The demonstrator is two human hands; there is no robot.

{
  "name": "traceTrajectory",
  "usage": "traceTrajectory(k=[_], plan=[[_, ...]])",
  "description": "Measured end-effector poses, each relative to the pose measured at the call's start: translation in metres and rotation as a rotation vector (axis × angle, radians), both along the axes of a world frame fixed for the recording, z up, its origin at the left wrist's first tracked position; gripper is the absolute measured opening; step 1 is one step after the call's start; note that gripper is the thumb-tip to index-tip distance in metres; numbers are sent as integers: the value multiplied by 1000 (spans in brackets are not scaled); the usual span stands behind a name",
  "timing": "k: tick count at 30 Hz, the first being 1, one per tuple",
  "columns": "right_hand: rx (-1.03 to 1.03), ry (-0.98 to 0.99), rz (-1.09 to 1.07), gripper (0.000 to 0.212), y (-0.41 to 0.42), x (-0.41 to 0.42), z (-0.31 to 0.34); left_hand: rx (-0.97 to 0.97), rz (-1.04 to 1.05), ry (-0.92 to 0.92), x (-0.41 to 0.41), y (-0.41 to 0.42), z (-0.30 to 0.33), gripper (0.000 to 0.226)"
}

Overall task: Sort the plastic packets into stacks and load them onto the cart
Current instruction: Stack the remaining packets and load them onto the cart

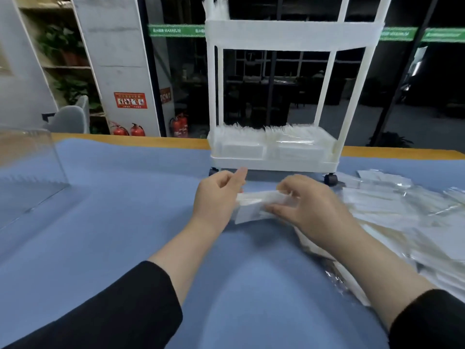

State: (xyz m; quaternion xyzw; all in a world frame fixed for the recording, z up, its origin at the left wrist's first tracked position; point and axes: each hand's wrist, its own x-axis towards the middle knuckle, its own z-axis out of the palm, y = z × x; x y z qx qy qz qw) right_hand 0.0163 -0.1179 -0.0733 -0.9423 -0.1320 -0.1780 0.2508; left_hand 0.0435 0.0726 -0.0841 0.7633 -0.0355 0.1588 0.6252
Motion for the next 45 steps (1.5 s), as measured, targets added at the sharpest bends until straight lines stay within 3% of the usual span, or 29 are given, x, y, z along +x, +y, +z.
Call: traceTrajectory(k=[7, 9, 12, 20, 25, 28, 30, 33, 36, 39, 43, 45], plan=[[23, 89, 22, 23, -14, 4, -2, 129, -296, -10, -7, 4, 3, 65], [21, 105, 18, 23, -17, 3, -3, 245, -396, 46, -8, 7, 4, 40], [54, 151, 50, 36, -19, 0, -2, 425, -338, 25, -8, 7, 1, 18], [67, 215, -67, 28, -37, 3, 2, 240, -293, 41, -6, 13, 1, 2], [263, 21, 60, 46, -22, 8, -9, 81, -227, 63, -5, 6, -3, 29], [337, 65, 102, 61, -12, 9, -16, 31, -206, 85, -5, -2, -4, 54], [338, 134, 102, 64, -7, 9, -19, 7, -222, 90, -6, -6, -3, 52], [381, 137, 91, 53, -4, 9, -17, 76, -220, 89, -7, -10, -5, 27], [351, -43, 128, 48, -3, 6, -11, 41, -85, -30, -6, -10, -3, 13], [283, -77, 198, 50, 0, 6, -13, -44, 9, -117, -4, -5, -2, 23], [163, 61, 222, 43, -4, 7, -21, 29, 8, -14, -3, -7, -7, 36], [163, 57, 211, 38, -5, 7, -18, -65, 3, -26, -5, -8, -4, 38]])
